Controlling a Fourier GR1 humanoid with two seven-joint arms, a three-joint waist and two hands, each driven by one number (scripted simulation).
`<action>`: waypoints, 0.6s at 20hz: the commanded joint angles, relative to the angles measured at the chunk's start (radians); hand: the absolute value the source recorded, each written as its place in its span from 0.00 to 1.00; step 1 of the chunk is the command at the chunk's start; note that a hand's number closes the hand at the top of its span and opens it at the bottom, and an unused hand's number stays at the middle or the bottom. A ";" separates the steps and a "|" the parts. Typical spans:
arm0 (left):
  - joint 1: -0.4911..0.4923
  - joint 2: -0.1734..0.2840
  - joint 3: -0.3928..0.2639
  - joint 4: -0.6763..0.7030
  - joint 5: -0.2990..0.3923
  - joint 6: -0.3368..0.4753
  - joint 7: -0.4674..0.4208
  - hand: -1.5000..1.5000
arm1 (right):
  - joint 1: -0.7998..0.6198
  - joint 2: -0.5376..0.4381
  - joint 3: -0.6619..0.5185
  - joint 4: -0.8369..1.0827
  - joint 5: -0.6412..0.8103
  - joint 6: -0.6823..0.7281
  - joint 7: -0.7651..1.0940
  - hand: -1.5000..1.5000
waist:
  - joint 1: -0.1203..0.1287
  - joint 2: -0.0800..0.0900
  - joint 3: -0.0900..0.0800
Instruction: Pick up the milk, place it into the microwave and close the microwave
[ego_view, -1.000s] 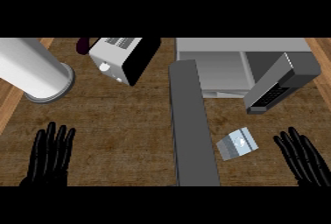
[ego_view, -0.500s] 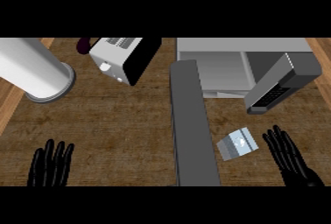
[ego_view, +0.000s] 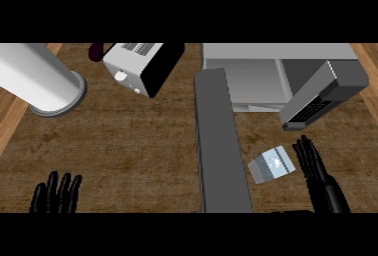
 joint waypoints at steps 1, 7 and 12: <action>-0.009 0.033 0.043 0.006 0.035 -0.027 -0.005 0.00 | -0.086 -0.029 -0.049 0.189 0.020 -0.009 -0.090 0.00 | -0.001 0.000 0.000; 0.049 -0.007 -0.041 -0.002 -0.031 0.009 -0.065 0.00 | -0.162 -0.039 -0.061 0.402 0.055 -0.019 -0.235 0.00 | 0.001 0.000 0.000; 0.008 0.029 0.025 0.048 0.033 -0.021 -0.066 0.00 | -0.186 -0.019 -0.060 0.502 0.085 -0.072 -0.346 0.00 | -0.002 0.000 0.000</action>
